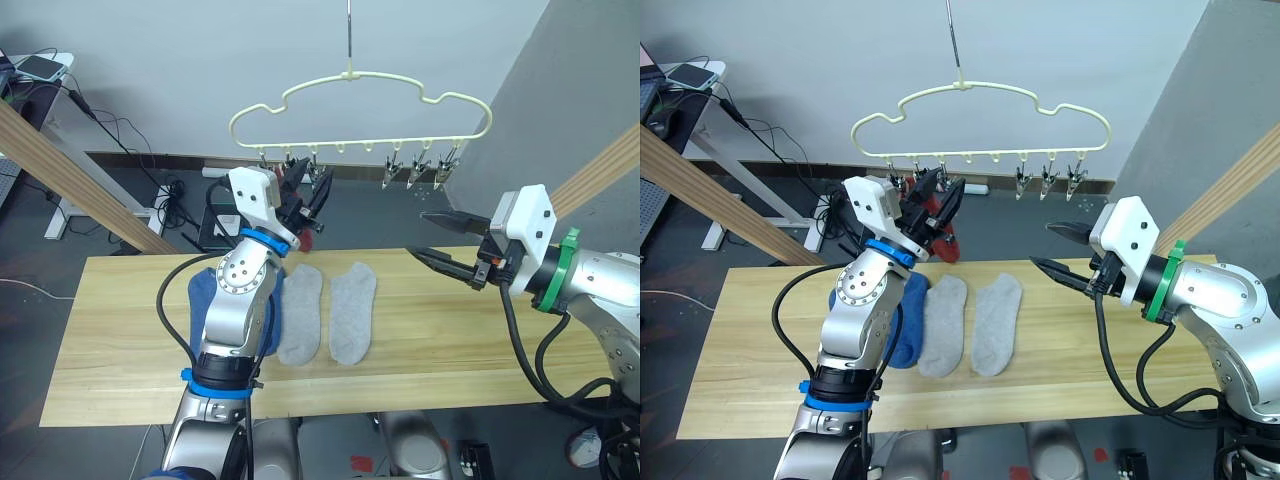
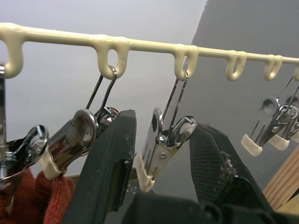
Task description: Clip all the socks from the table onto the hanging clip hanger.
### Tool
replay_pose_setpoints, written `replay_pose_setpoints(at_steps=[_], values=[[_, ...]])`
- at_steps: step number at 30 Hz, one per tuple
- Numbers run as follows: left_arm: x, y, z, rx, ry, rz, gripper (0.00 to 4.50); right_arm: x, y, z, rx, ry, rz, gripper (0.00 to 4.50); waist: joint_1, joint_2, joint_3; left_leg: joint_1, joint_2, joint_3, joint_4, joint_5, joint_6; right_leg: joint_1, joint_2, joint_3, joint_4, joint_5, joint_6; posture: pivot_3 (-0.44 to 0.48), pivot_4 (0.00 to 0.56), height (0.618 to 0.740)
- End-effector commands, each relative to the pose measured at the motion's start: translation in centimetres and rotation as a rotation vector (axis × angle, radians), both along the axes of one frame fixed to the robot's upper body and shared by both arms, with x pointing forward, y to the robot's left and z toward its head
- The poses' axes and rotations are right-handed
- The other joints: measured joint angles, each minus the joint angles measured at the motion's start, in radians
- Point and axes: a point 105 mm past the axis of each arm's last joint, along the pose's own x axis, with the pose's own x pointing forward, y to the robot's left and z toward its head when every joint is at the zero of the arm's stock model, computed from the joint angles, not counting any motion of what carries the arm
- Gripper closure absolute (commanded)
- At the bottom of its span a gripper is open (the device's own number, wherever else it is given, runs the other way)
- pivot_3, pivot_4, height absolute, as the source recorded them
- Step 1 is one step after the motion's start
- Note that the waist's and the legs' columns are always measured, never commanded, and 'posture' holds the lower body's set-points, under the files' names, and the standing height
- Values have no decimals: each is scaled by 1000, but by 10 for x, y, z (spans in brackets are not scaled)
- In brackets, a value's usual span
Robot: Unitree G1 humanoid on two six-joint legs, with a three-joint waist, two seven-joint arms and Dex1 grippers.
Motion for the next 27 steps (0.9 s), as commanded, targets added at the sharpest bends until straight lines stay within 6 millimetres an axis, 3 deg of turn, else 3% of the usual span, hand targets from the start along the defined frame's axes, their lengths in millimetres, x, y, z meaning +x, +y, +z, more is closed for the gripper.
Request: replay_pose_setpoints(at_steps=[1, 12, 16, 19, 21, 27], values=[[-11, -4, 23, -21, -99, -29, 2479, -4, -1, 8, 5, -41, 13, 1976, 0, 0, 0, 0, 0, 0, 0, 0, 0, 0, 0, 0, 0, 0, 0, -304, 329, 732], [-11, -4, 22, -10, -105, -31, 2479, -4, -1, 6, 5, -36, 11, 1976, 0, 0, 0, 0, 0, 0, 0, 0, 0, 0, 0, 0, 0, 0, 0, -300, 323, 732], [-12, -5, 21, -5, -107, -40, 3608, -3, -1, 6, 8, -36, 12, 1976, 0, 0, 0, 0, 0, 0, 0, 0, 0, 0, 0, 0, 0, 0, 0, -300, 320, 732], [-11, -5, 20, -2, -104, -46, 4194, -4, 0, 7, 13, -37, 15, 1976, 0, 0, 0, 0, 0, 0, 0, 0, 0, 0, 0, 0, 0, 0, 0, -300, 320, 732], [-11, -4, 20, 0, -104, -41, 4461, -4, 0, 7, 15, -37, 17, 1976, 0, 0, 0, 0, 0, 0, 0, 0, 0, 0, 0, 0, 0, 0, 0, -300, 320, 732], [-10, 1, 21, 18, -110, -42, 4484, -6, 5, 3, 19, -28, 23, 1976, 0, 0, 0, 0, 0, 0, 0, 0, 0, 0, 0, 0, 0, 0, 0, -294, 313, 732]])
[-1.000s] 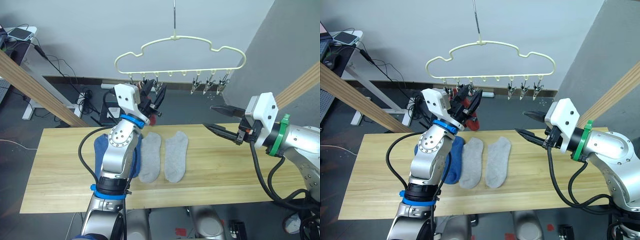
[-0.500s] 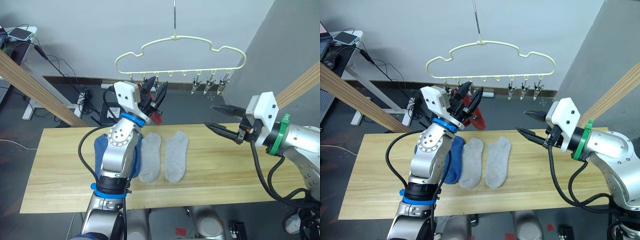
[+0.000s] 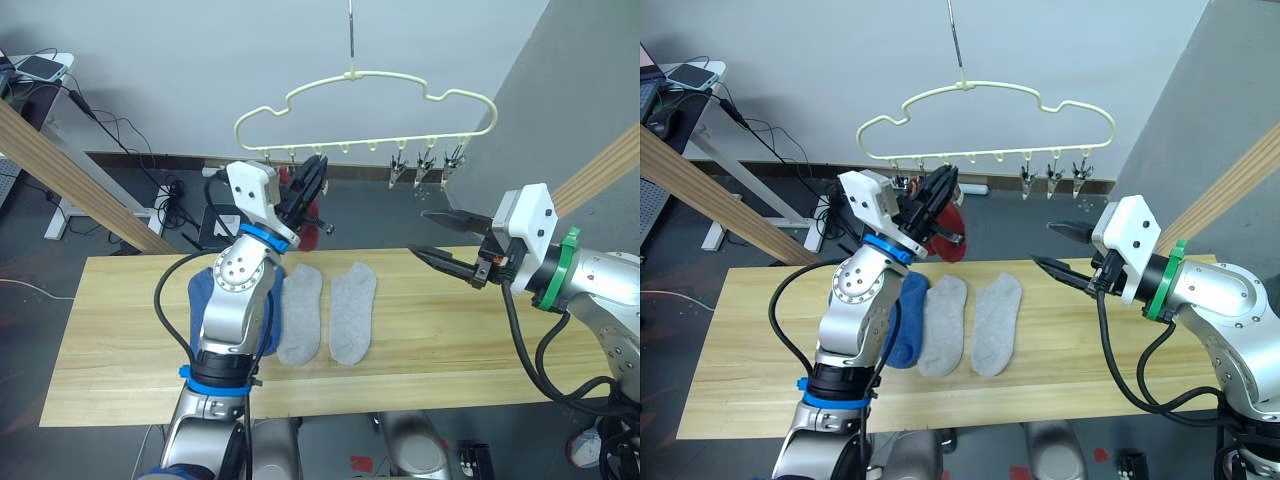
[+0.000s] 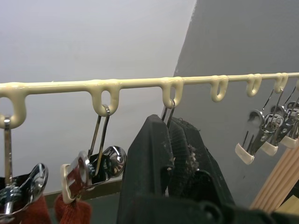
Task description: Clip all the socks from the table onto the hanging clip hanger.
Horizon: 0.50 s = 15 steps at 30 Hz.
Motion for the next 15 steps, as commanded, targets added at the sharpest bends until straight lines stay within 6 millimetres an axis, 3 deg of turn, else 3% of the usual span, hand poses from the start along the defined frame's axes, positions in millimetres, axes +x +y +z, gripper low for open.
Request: replay_pose_setpoints(at_steps=[1, 3, 6, 8, 10, 12, 15], values=[[-7, 2, 13, 2, -56, -25, 4484, -8, 8, 0, 13, -16, 22, 1976, 0, 0, 0, 0, 0, 0, 0, 0, 0, 0, 0, 0, 0, 0, 0, -293, 312, 732], [-9, 3, 12, 15, -46, -61, 4484, -4, 13, -9, 30, 6, -15, 1976, -1, 0, -1, 0, 0, 0, 0, 0, 0, 0, 0, 0, 0, 0, 0, -293, 315, 732], [-11, 4, 13, 40, -42, -108, 4500, 1, 27, -38, 38, 80, -85, 1413, -2, 0, -2, 0, 1, 0, 0, 0, 0, 0, 0, -1, 0, 0, 0, -293, 319, 732], [-13, 5, 16, 67, -48, -138, 4500, 2, 46, -73, 33, 177, -137, 726, -2, -1, -2, 0, 1, 0, 0, 0, 0, 0, 0, 0, 0, 0, 0, -278, 326, 732], [-14, 6, 18, 80, -52, -153, 4500, 3, 57, -89, 26, 214, -172, 39, -2, -1, -2, 0, 1, -1, 0, 0, -1, 0, 0, -1, 1, 0, 0, -275, 331, 732], [-15, 6, 18, 92, -52, -165, 4500, 8, 63, -100, 23, 232, -231, 39, -1, -1, -2, 0, 1, -1, 0, 1, -1, 0, 0, 0, 1, 0, 0, -275, 331, 732], [-19, 5, 18, 115, -40, -210, 4500, 21, 82, -138, 11, 301, -364, 39, 0, -3, -3, 0, 1, -1, 1, 1, -1, 0, -1, 0, 1, 0, 1, -268, 337, 732]])
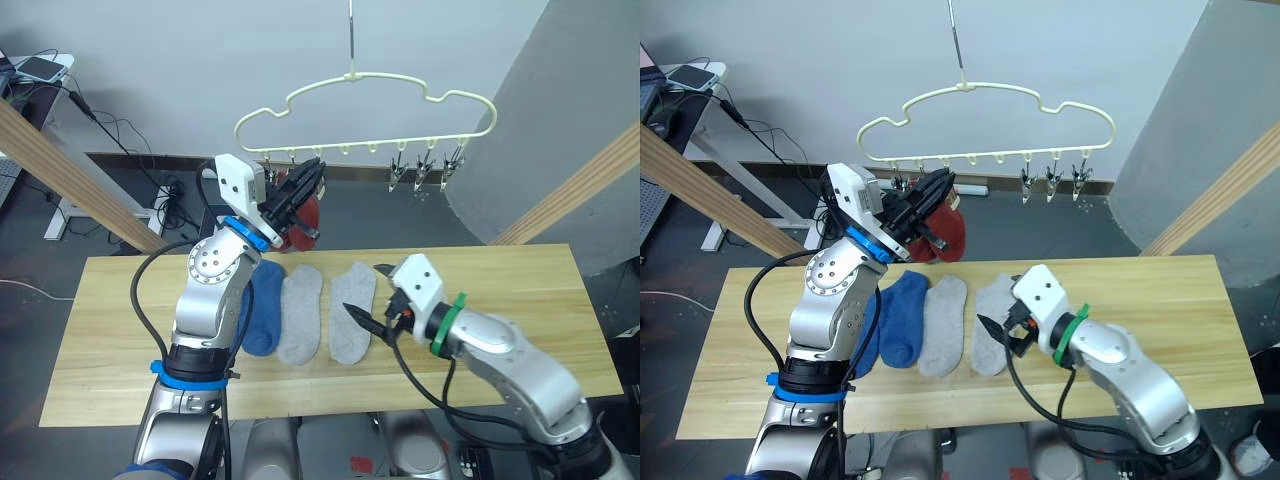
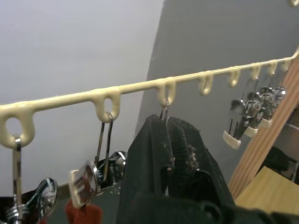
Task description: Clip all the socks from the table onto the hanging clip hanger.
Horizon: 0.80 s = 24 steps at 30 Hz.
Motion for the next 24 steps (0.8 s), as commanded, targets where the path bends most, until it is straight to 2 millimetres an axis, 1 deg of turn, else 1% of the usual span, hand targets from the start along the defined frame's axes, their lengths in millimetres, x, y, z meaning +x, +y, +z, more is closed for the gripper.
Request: replay_pose_setpoints(at_steps=[1, 4, 10, 14, 17, 21, 22, 23, 24], values=[[-14, -5, 15, 21, -47, -87, 4500, 12, 21, -38, -46, 50, -147, 39, 0, -1, 0, 0, 0, 0, 0, 0, 0, 0, 1, -1, 0, 0, 0, -251, 345, 732], [-15, -3, 14, 40, -31, -115, 4500, 19, 36, -57, -31, 99, -234, 39, 0, -1, 0, 0, 1, -1, -2, 1, -1, -1, 2, -1, 0, 0, -1, -246, 345, 732], [-15, -3, 15, 69, -27, -141, 4500, 28, 47, -79, -65, 106, -269, 39, 4, -1, 0, 0, 1, -3, -2, 1, -1, -1, -1, 1, -1, 0, -1, -232, 347, 732], [-17, -4, 15, 76, -21, -154, 4500, 34, 33, -98, -97, 141, -340, 39, 4, -1, 0, 0, 1, -4, -2, 1, -1, -1, 1, -1, -1, 0, -1, -224, 348, 732], [-18, -3, 15, 82, -13, -161, 4500, 34, 21, -104, -91, 157, -358, 628, 4, -1, 0, 0, 1, -5, -2, 1, -1, -1, 1, -1, 0, 0, -1, -224, 348, 732], [-18, -1, 16, 89, -9, -167, 4500, 31, 14, -107, -89, 162, -352, 1957, 4, 0, -1, 0, 1, -6, -2, 1, -1, 0, 1, -1, 0, 0, -1, -224, 348, 732], [-18, -1, 16, 93, -9, -171, 4500, 30, 13, -106, -87, 164, -346, 2385, 5, 0, -1, 0, 1, -6, -2, 1, -1, 0, 1, -1, 0, 0, -1, -224, 348, 732], [-18, -1, 16, 94, -9, -172, 4500, 29, 12, -106, -82, 163, -340, 2586, 5, 0, -1, 0, 1, -6, -2, 1, -1, 0, 1, -1, 0, 0, -1, -224, 348, 732], [-18, -1, 17, 94, -9, -172, 4500, 29, 11, -105, -79, 161, -336, 2967, 5, 0, -1, 0, 1, -6, -2, 1, -1, 0, 1, -1, 0, 0, -1, -224, 348, 732]])
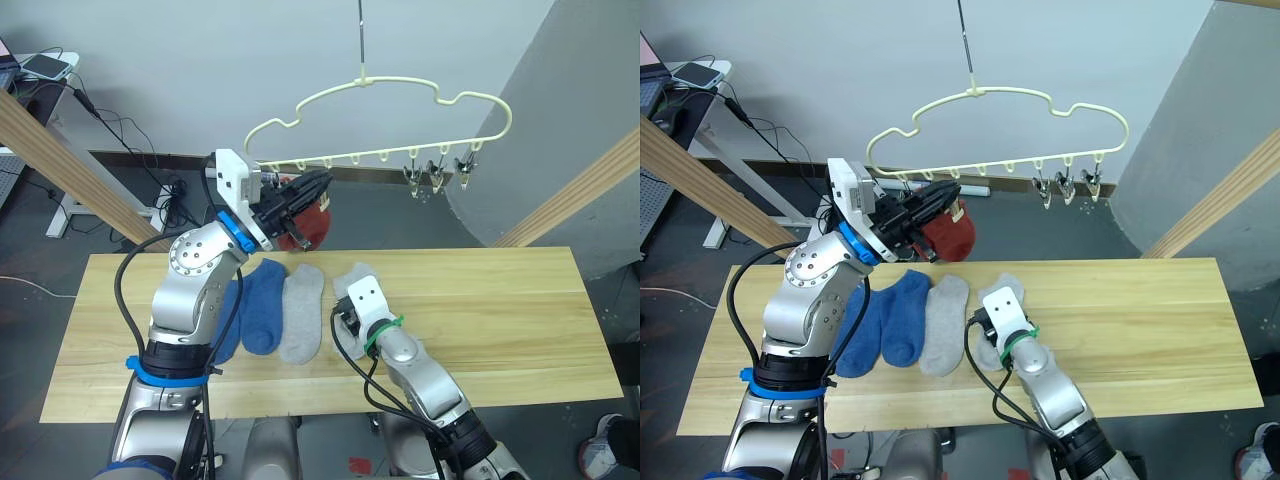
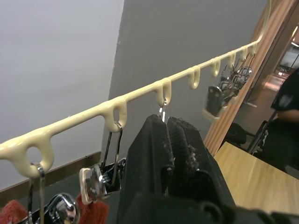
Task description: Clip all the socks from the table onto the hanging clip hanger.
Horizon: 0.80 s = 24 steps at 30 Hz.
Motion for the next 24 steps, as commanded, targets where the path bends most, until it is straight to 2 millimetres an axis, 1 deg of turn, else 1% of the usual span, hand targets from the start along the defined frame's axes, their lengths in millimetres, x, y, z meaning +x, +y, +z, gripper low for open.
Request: replay_pose_setpoints(at_steps=[1, 4, 5, 9, 13, 15, 16, 17, 21, 24], values=[[-8, -2, 16, 4, -62, -31, 4500, -7, -9, -12, -14, 46, 6, 3228, 0, 0, 0, 0, 0, 0, 0, 0, 0, 0, 0, 0, 0, 0, 0, -225, 348, 732], [-8, -2, 16, 6, -59, -36, 4500, -7, -9, -5, -15, 18, 50, 4311, 0, 0, 0, 0, 0, 0, 0, 0, 0, 0, 0, 0, 0, 0, 0, -227, 350, 732], [-8, -1, 16, 7, -58, -37, 4500, -7, -9, 1, -28, -12, 79, 4464, 0, 0, 0, 0, 0, 0, 0, 0, 0, 0, 0, 0, 0, 0, 0, -230, 351, 732], [-7, -1, 17, 11, -56, -42, 4500, -4, -14, 22, -47, -107, 146, 4464, 0, 0, 0, 0, -1, 0, 0, 0, 0, 0, 0, 0, -1, 0, 0, -233, 351, 732], [-7, 0, 17, 8, -54, -42, 4500, -6, -19, 35, -60, -169, 198, 4464, -1, 0, 0, 0, -1, 0, -1, 0, 0, 0, 0, 0, -1, 0, 0, -233, 351, 732], [-7, 0, 18, 0, -45, -50, 4500, -6, -19, 50, -62, -231, 230, 4464, -1, 0, 0, 0, -1, 0, -1, 0, 0, 0, 1, 0, -1, 0, 0, -239, 351, 732], [-8, 1, 18, -7, -37, -55, 4500, -6, -17, 62, -60, -280, 248, 4464, -1, 0, 0, 0, -1, 0, -1, 0, 0, 0, 0, 0, -1, 0, 0, -240, 351, 732], [-8, 1, 19, -12, -32, -58, 4500, -6, -16, 70, -60, -312, 260, 4464, -2, 0, 0, 0, -1, 0, 0, 0, 0, 0, 0, 0, -1, 0, 0, -240, 351, 732], [-6, 3, 20, -28, -13, -58, 4500, -9, -5, 111, -82, -539, 345, 4464, -2, 0, 0, 0, -1, 0, 0, 0, 0, 0, 1, 0, -1, 0, 0, -246, 352, 732], [-6, 4, 21, -29, -9, -60, 4500, -11, -1, 126, -93, -654, 371, 4464, -2, 0, 0, 0, -1, 0, 0, 0, 0, 0, 1, 0, -1, 0, 0, -249, 353, 732]])
